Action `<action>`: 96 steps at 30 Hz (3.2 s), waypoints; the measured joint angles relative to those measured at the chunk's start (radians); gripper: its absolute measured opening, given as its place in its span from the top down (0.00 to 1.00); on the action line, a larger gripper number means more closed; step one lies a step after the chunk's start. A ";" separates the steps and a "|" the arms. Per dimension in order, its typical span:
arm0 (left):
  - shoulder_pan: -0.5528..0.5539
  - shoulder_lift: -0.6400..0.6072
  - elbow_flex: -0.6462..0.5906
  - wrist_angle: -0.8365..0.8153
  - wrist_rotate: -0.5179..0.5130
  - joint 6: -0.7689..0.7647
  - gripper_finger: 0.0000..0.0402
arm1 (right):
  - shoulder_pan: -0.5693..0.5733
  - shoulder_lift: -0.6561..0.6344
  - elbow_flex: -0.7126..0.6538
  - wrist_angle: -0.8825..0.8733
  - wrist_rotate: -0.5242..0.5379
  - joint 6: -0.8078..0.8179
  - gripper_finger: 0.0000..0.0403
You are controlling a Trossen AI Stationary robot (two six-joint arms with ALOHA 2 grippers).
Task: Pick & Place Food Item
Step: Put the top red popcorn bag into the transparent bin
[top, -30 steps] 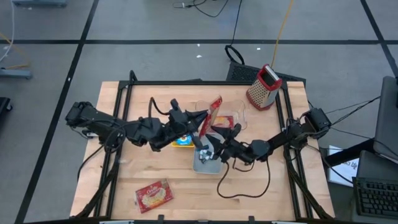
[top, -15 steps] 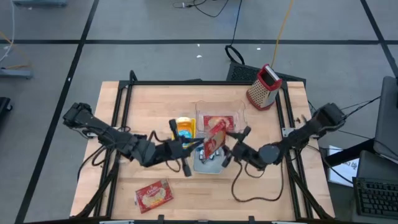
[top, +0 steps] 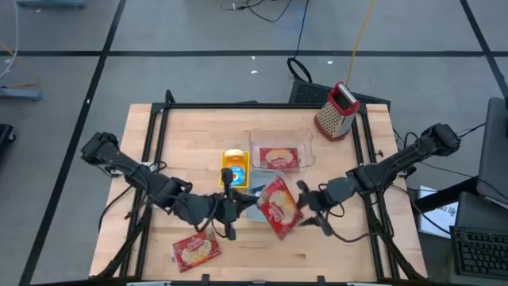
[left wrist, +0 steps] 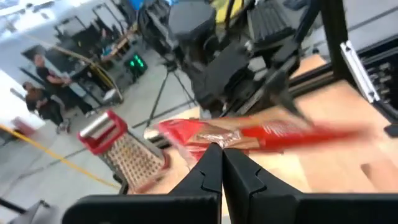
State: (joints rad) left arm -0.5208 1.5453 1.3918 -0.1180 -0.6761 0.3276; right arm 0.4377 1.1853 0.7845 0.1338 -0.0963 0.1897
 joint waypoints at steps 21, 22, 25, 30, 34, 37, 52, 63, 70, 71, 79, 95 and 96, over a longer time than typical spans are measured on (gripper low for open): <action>0.026 0.008 -0.003 -0.066 0.421 -0.073 1.00 | -0.132 0.005 -0.036 0.246 -0.103 -0.017 0.56; 0.026 0.008 -0.003 -0.070 0.430 -0.076 1.00 | -0.141 0.005 -0.037 0.276 -0.152 -0.011 0.56; 0.025 0.008 -0.003 -0.075 0.441 -0.079 1.00 | -0.163 0.021 -0.037 0.373 -0.234 0.019 0.55; 0.026 0.008 -0.003 -0.074 0.470 -0.074 1.00 | -0.174 0.069 -0.037 0.472 -0.246 0.026 0.44; 0.035 0.008 -0.003 -0.078 0.469 -0.080 1.00 | -0.180 0.130 -0.038 0.536 -0.247 0.054 0.32; 0.047 0.008 -0.003 -0.083 0.470 -0.094 1.00 | -0.180 0.173 -0.034 0.572 -0.248 0.071 0.26; 0.101 0.007 -0.062 -0.066 0.482 -0.178 1.00 | -0.178 0.272 0.047 0.558 -0.353 0.087 0.35; 0.131 0.007 -0.075 -0.019 0.527 -0.182 1.00 | -0.179 0.272 0.062 0.429 -0.297 0.055 0.55; 0.130 0.007 -0.075 -0.018 0.529 -0.200 1.00 | -0.179 0.272 0.062 0.430 -0.299 0.052 0.78; 0.130 0.007 -0.075 -0.019 0.529 -0.204 1.00 | -0.179 0.272 0.062 0.432 -0.301 0.052 0.82; 0.126 -0.009 -0.075 -0.018 0.505 -0.258 0.99 | -0.177 0.260 0.062 0.452 -0.360 0.024 0.96; 0.083 -0.222 -0.073 -0.146 0.235 -0.306 0.99 | -0.195 0.196 0.060 0.306 -0.179 0.039 0.98; 0.079 -0.220 -0.073 -0.164 0.208 -0.313 0.98 | -0.204 0.184 0.060 0.291 -0.109 0.045 0.98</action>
State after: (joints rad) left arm -0.4423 1.3250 1.3186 -0.2819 -0.4679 0.0148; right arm 0.2338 1.3689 0.8448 0.4252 -0.2055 0.2344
